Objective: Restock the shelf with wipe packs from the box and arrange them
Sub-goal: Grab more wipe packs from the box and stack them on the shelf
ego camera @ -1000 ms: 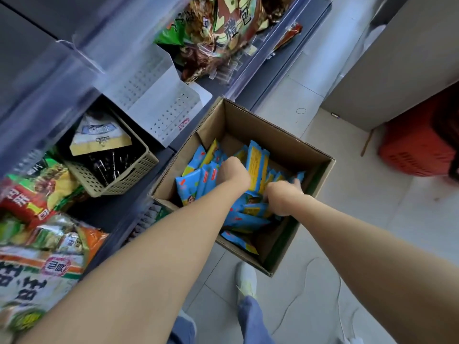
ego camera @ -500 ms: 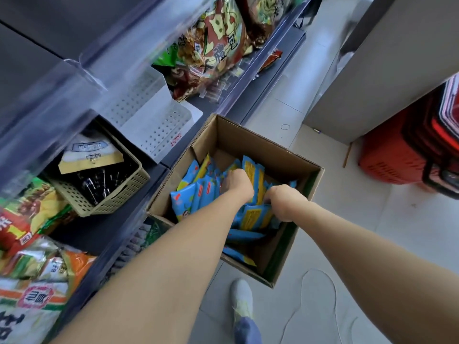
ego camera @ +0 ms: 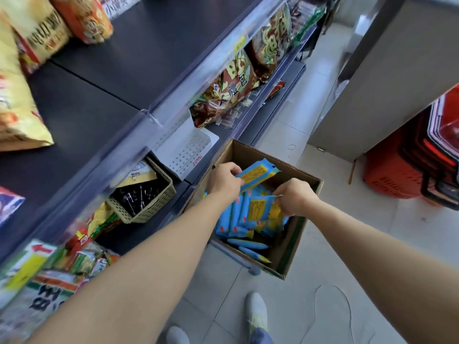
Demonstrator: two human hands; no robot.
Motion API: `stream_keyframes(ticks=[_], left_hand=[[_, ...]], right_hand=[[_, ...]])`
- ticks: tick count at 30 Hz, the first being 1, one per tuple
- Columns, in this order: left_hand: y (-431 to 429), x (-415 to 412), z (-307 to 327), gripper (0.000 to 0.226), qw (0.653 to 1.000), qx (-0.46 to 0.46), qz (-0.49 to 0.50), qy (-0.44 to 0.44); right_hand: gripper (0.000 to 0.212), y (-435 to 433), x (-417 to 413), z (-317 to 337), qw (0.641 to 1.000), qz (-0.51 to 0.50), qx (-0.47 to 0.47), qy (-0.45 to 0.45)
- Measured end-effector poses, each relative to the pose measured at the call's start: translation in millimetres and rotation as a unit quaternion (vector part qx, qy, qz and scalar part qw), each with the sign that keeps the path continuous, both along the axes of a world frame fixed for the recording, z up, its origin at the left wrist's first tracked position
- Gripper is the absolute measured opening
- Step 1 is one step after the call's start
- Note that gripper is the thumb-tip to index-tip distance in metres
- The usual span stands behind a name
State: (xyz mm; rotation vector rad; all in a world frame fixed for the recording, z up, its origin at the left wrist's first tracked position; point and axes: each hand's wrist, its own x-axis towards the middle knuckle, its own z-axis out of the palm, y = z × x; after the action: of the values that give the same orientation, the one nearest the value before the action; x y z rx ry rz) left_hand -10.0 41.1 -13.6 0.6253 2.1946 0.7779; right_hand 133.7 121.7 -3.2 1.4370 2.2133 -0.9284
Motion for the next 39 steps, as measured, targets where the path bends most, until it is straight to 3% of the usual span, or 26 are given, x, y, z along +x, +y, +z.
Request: stream_keyframes(ticks=[5, 10, 19, 25, 29, 32, 35, 39], left_hand=[[-19, -11, 63, 0.024, 0.997, 0.048, -0.007, 0.060], [-40, -15, 129, 0.019, 0.991, 0.098, 0.009, 0.093], [-74, -17, 225, 0.013, 0.973, 0.165, 0.039, 0.156], [-88, -11, 289, 0.023, 0.968, 0.203, 0.045, 0.141], [-100, -10, 340, 0.032, 0.960, 0.194, 0.052, 0.193], [-117, -14, 380, 0.026, 0.949, 0.182, 0.063, 0.251], [-141, -20, 417, 0.016, 0.932, 0.187, 0.082, 0.301], [-183, -26, 463, 0.015, 0.899, 0.220, 0.156, 0.345]], right_hand=[[0.022, -3, -8, 62, 0.989, -0.102, -0.028, 0.101], [0.034, -18, -1, 119, 0.978, -0.141, 0.057, 0.143], [0.016, -41, 2, 206, 0.943, -0.181, 0.129, 0.247], [0.040, -47, -8, 269, 0.910, -0.201, 0.104, 0.347], [0.042, -51, -19, 314, 0.904, -0.170, 0.117, 0.376], [0.021, -64, -37, 353, 0.904, -0.088, 0.154, 0.388], [0.025, -84, -59, 393, 0.887, 0.014, 0.193, 0.420], [0.033, -119, -88, 447, 0.870, 0.207, 0.249, 0.371]])
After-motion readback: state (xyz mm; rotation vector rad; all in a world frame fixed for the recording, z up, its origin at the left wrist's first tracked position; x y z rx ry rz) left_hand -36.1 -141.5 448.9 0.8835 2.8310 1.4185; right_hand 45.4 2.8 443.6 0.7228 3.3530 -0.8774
